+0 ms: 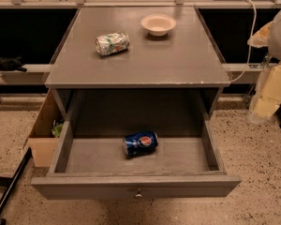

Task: Pick pepsi can from top drawer and place on counter

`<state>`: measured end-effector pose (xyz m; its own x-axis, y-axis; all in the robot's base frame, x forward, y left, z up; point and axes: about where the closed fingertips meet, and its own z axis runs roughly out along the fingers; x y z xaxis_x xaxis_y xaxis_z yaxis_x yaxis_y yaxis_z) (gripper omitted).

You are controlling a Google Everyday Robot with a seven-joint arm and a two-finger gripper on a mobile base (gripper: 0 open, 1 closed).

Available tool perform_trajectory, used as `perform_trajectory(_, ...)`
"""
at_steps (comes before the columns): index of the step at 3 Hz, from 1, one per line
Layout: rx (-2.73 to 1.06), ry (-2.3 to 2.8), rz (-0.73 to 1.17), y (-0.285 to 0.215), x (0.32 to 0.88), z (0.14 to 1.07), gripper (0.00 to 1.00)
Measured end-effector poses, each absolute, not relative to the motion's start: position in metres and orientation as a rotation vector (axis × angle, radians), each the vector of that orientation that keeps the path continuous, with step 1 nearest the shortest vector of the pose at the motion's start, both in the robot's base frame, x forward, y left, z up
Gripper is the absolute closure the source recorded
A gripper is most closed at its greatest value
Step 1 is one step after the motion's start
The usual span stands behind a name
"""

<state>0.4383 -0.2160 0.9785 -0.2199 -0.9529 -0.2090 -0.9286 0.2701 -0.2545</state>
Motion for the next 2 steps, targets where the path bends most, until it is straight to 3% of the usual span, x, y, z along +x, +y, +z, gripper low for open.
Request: perform_trajectory(2,-1.749,2.185,-0.121,-0.206,0.437,0.979,0.00)
